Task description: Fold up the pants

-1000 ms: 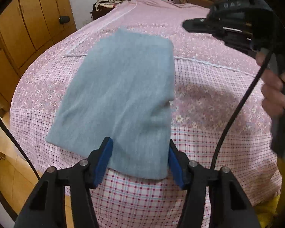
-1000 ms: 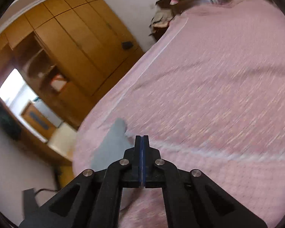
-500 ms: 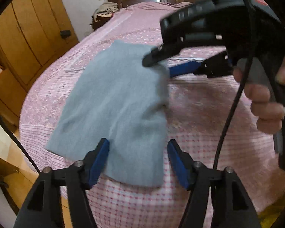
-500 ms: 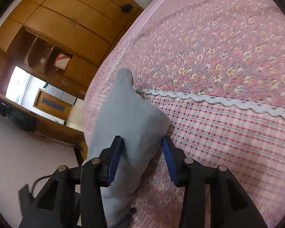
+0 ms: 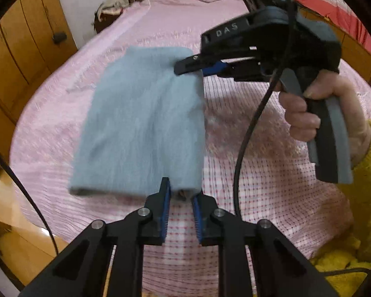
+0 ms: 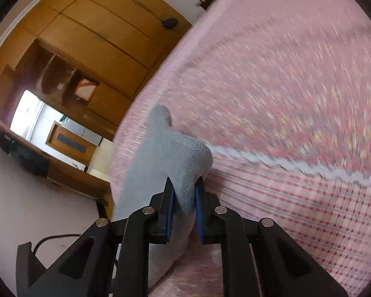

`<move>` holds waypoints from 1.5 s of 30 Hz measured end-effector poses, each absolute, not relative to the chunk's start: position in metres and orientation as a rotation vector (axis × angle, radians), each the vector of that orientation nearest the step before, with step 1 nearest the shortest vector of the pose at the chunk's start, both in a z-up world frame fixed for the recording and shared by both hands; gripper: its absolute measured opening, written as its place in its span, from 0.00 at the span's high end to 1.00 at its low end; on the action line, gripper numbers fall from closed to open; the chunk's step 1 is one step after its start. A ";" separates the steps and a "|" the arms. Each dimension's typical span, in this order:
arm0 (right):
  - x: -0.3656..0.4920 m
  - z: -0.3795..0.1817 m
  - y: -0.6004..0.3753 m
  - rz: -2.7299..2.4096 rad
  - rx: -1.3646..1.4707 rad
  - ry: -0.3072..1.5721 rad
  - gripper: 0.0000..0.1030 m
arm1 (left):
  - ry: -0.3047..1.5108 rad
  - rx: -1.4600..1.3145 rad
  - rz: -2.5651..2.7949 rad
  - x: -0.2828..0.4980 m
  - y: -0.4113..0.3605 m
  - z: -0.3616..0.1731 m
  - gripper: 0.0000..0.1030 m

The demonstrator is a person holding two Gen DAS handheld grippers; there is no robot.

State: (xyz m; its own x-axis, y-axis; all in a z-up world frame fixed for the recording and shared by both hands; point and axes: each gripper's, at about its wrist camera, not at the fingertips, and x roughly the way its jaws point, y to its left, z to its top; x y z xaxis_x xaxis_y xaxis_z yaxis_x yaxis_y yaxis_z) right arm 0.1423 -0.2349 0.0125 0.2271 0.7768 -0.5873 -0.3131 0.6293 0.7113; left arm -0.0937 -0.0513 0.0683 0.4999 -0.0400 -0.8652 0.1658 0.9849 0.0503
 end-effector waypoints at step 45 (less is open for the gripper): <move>0.073 -0.002 -0.223 0.699 0.568 1.141 0.53 | 1.046 -0.332 -0.247 0.021 0.118 0.033 0.39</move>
